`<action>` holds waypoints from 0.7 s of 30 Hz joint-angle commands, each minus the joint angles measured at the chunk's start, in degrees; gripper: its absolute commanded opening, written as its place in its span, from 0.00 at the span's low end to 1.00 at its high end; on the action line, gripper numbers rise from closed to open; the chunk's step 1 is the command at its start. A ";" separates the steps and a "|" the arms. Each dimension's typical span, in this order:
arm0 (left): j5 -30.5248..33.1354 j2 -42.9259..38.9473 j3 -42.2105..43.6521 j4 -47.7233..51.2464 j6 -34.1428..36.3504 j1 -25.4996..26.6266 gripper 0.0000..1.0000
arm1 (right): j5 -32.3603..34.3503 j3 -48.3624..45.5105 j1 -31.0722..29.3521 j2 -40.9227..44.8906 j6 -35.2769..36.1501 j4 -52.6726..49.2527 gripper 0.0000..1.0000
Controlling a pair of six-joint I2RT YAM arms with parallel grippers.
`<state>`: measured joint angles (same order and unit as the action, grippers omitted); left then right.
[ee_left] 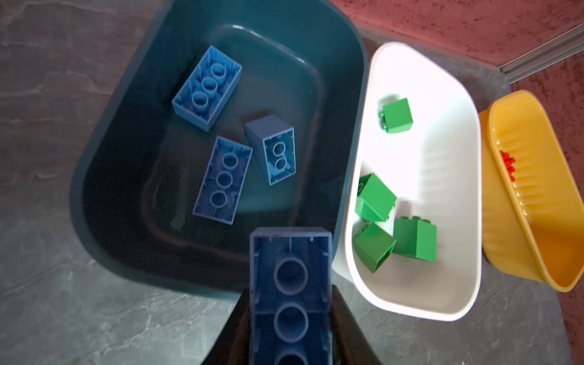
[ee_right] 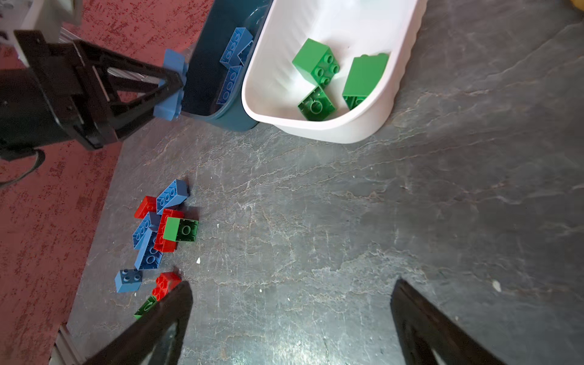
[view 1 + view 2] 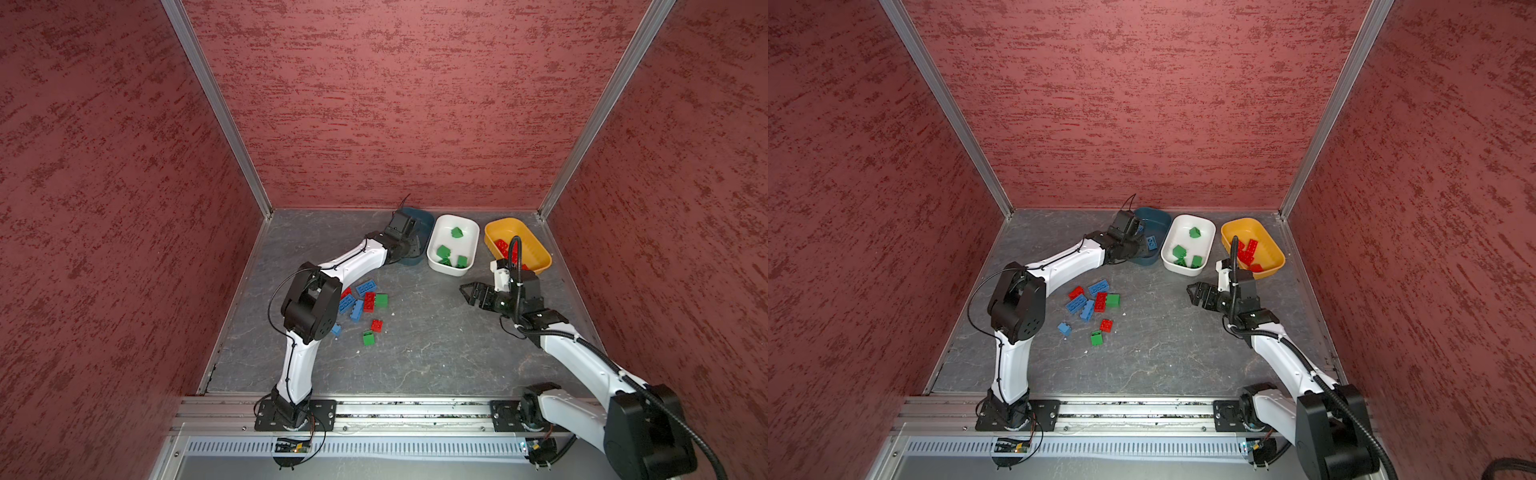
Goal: Sort the legos into containers by color
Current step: 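Carry the blue brick into the teal bin while the right nears the pile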
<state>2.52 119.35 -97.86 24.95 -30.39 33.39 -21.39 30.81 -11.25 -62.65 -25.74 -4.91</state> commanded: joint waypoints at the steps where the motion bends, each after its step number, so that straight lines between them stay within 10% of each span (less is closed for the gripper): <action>1: -2.84 2.92 -3.85 -1.59 0.41 -0.87 0.15 | -2.59 0.67 -0.61 0.25 -2.12 4.00 0.99; 13: -10.68 23.00 -31.60 2.07 -3.01 -5.67 0.21 | -2.95 0.08 -2.03 -0.55 -5.47 8.36 0.99; 21: -15.95 26.84 -38.61 3.95 -5.23 -7.20 0.73 | -1.63 0.57 -4.29 -2.19 -3.19 9.58 0.99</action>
<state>-10.70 147.68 -135.55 27.51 -35.09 25.96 -23.79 30.79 -14.24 -63.81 -30.26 2.22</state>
